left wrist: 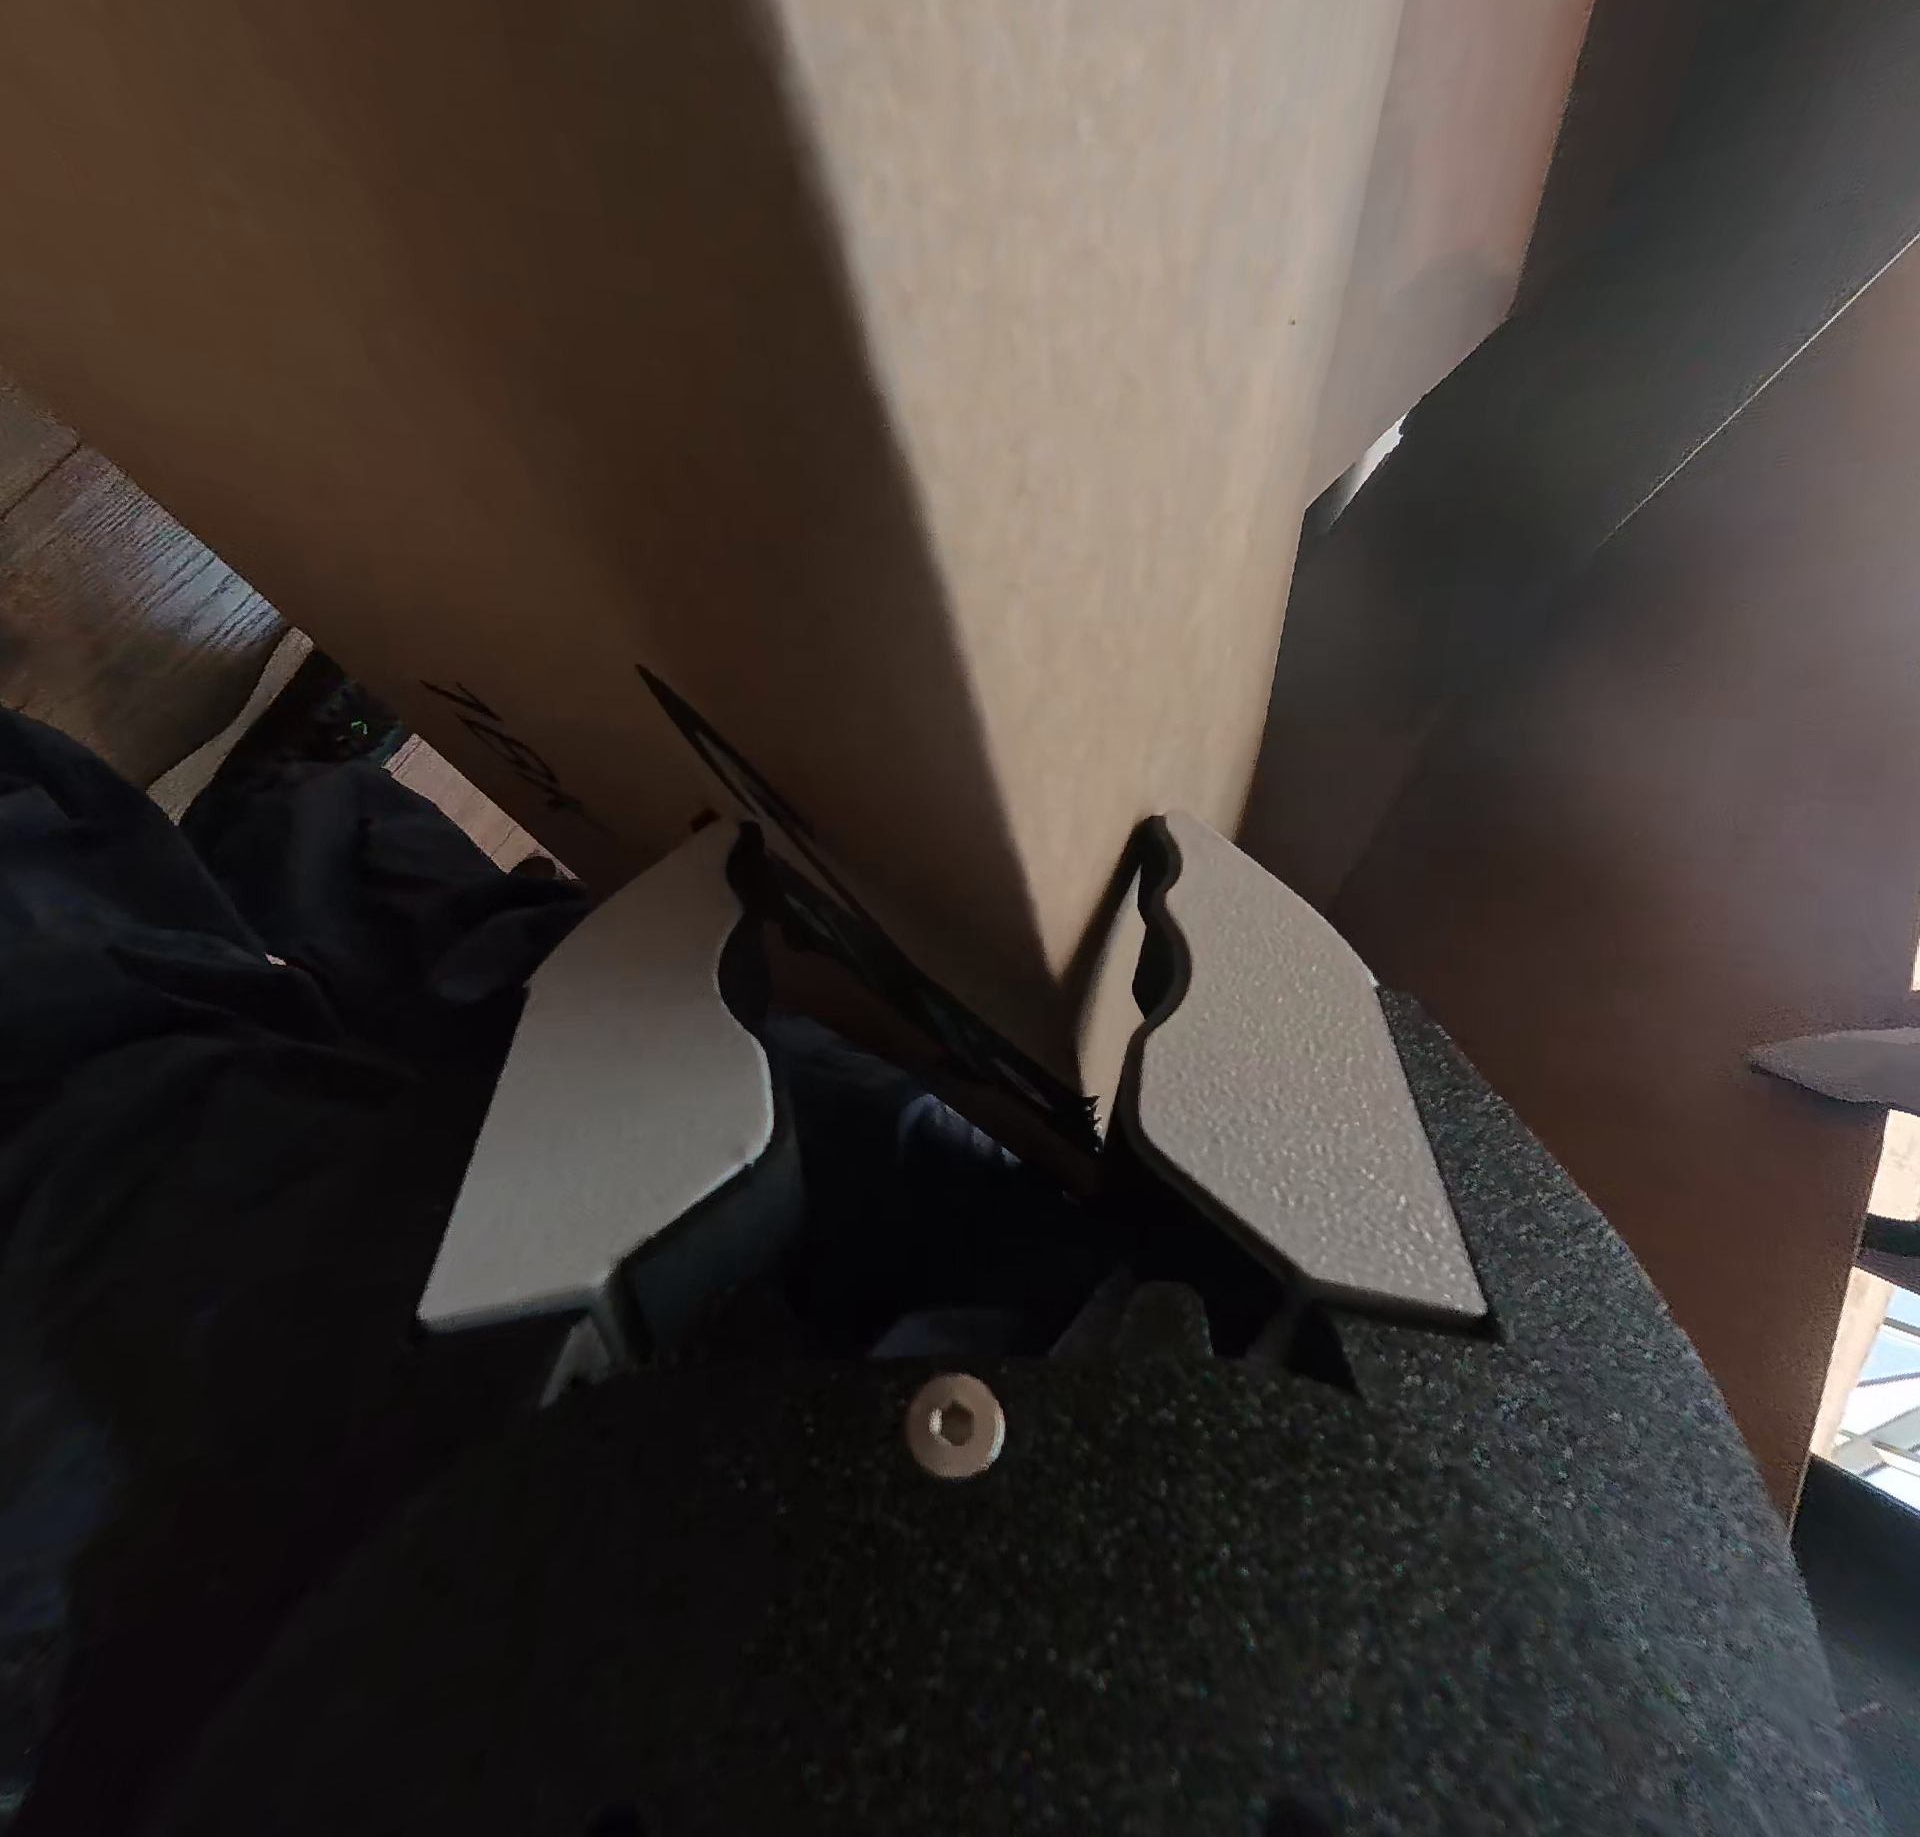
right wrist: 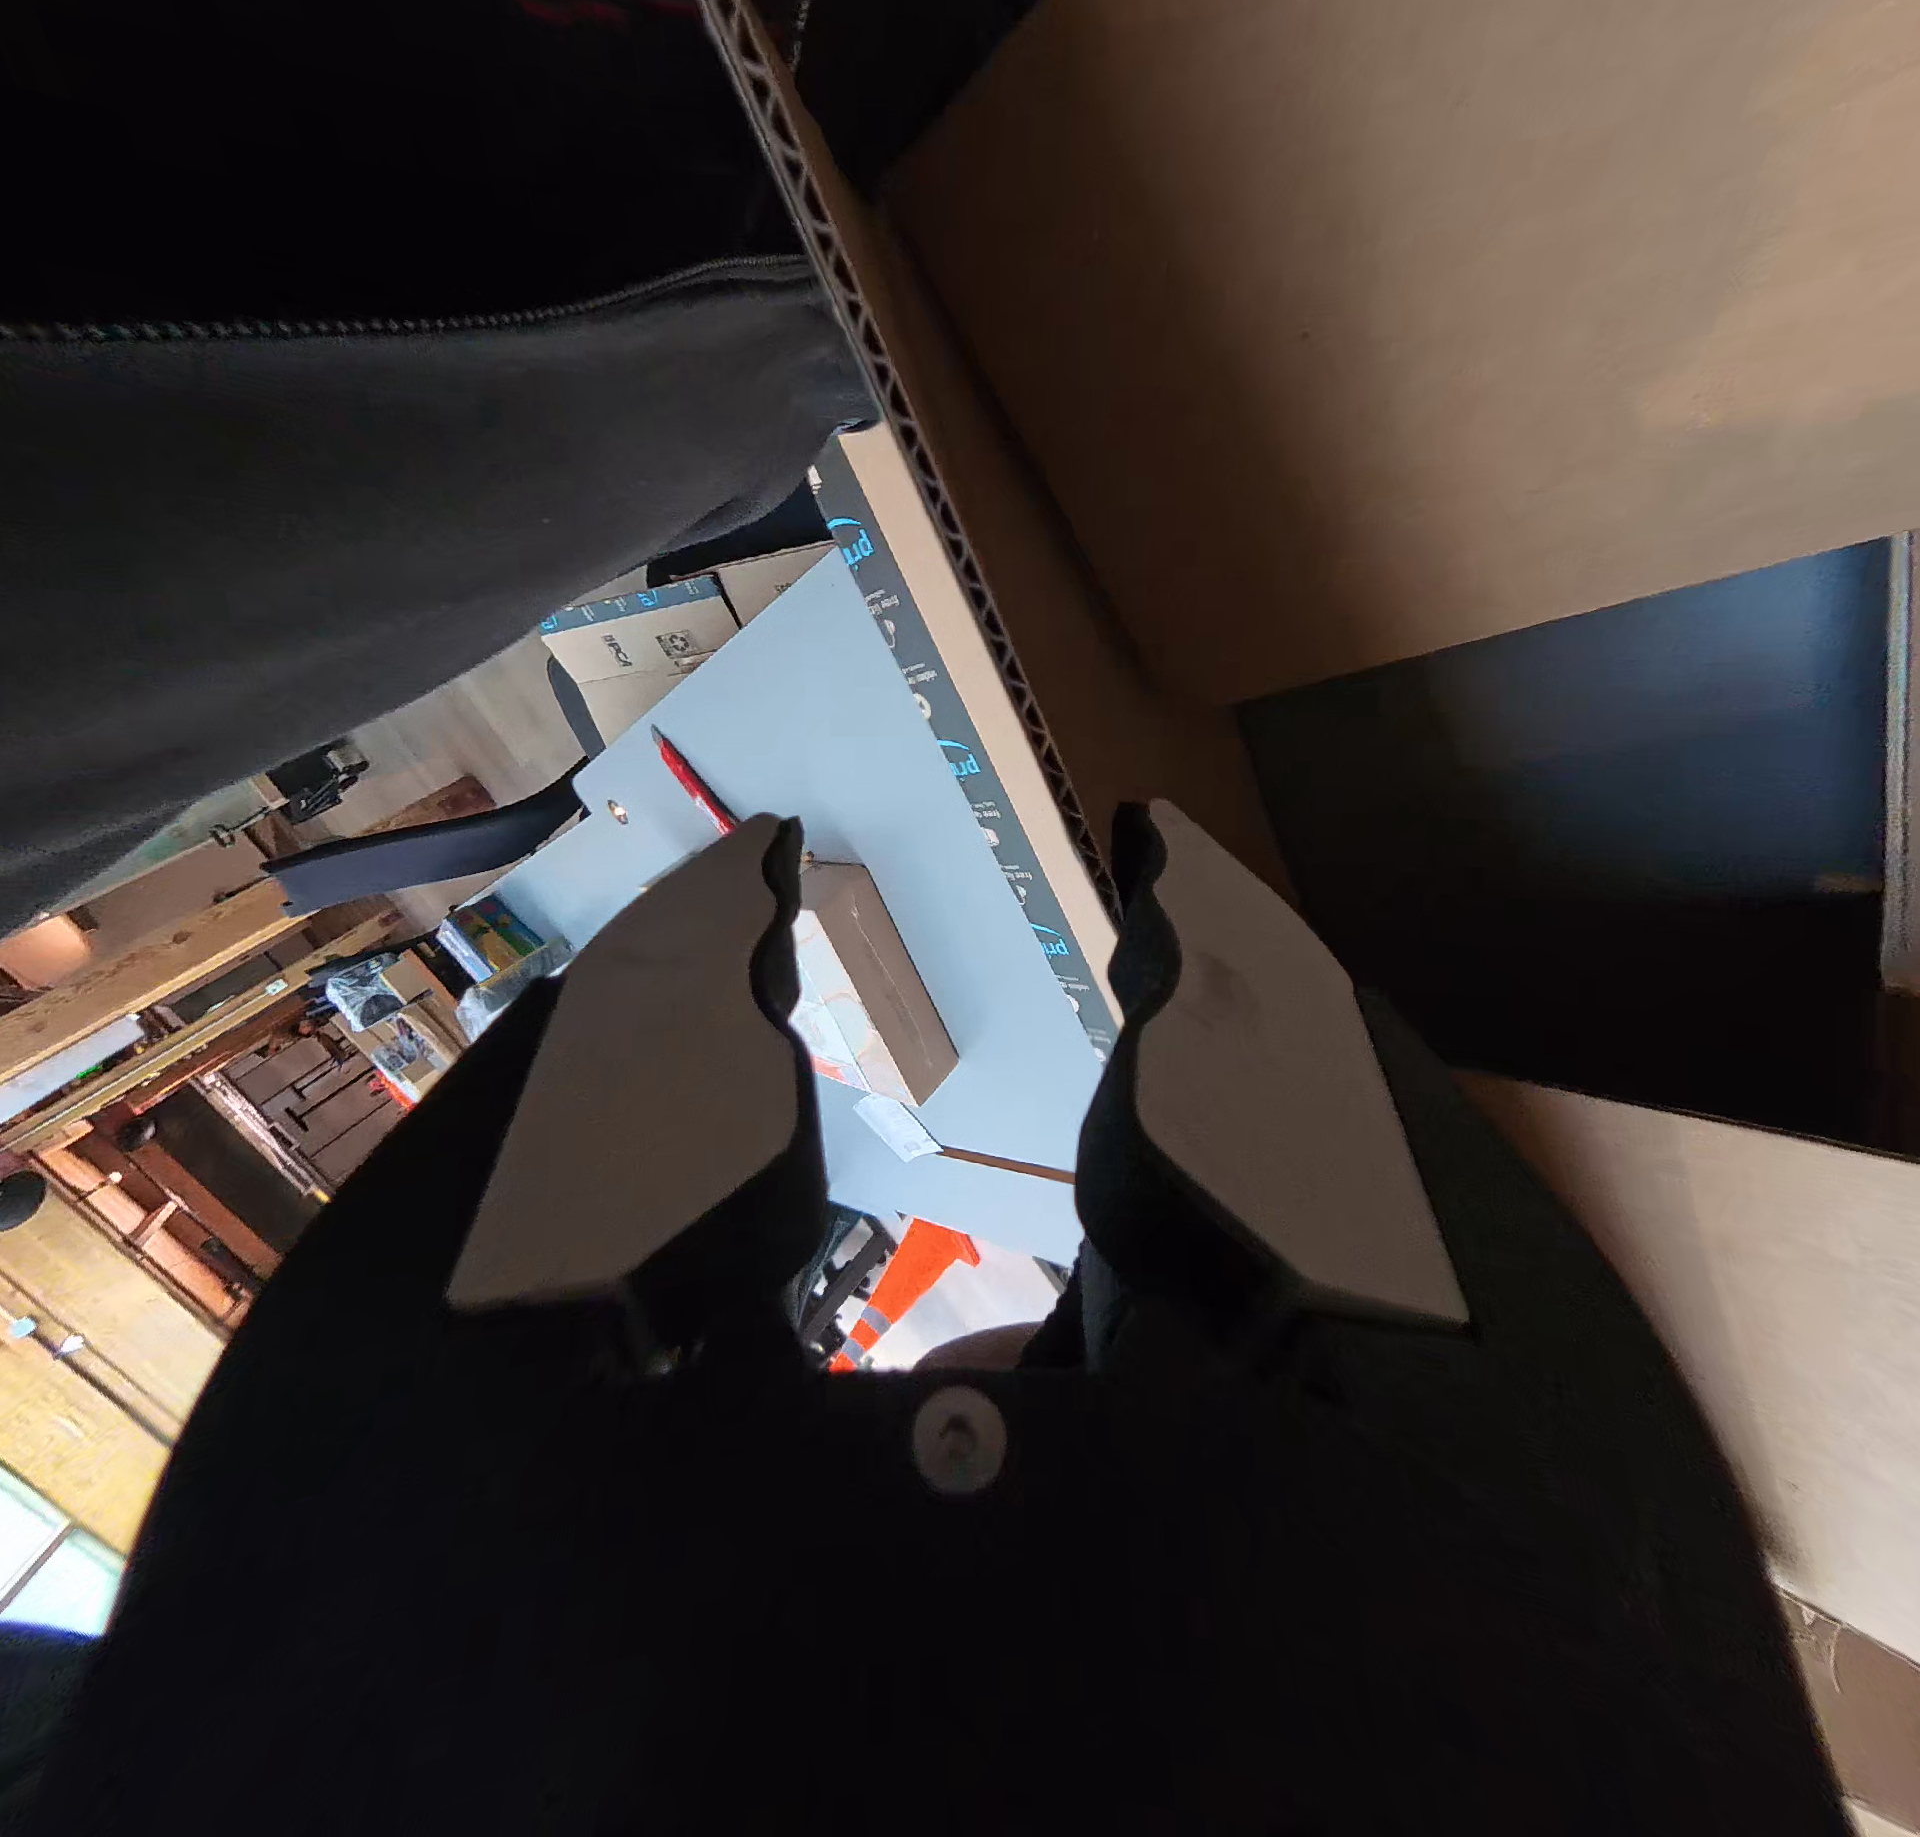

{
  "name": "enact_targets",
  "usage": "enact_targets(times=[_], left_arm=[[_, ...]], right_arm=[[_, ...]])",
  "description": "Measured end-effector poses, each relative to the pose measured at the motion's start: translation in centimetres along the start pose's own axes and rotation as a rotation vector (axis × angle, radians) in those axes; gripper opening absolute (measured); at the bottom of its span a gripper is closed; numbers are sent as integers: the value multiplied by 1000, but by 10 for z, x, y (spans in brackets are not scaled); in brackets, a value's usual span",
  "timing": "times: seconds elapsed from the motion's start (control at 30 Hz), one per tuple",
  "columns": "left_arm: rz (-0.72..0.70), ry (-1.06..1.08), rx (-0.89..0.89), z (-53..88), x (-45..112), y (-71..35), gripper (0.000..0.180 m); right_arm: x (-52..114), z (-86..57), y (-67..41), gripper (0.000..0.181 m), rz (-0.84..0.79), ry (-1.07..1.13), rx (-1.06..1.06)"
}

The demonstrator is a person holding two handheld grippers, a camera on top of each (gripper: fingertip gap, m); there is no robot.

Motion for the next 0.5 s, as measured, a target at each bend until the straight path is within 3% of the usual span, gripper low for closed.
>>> enact_targets(times=[0.23, 0.4, 0.5], left_arm=[[30, 20, 156, -27, -5, 15, 73], [34, -53, 329, -70, -42, 26, 58], [101, -33, 470, -104, -52, 45, 48]], right_arm=[[27, -57, -22, 64, -118, 160, 127], [67, -76, -22, 49, -92, 93, 212], [84, -75, -24, 52, -132, 88, 234]])
Point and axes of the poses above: each gripper's, where its closed fingertips meet, x out along the fingers, y out of its underside, z = x × y across the jaws, the point moved 5 cm from there along -x, back along the fingers, and after that the axes turned 1 degree about -y, right-handed, at the moved point
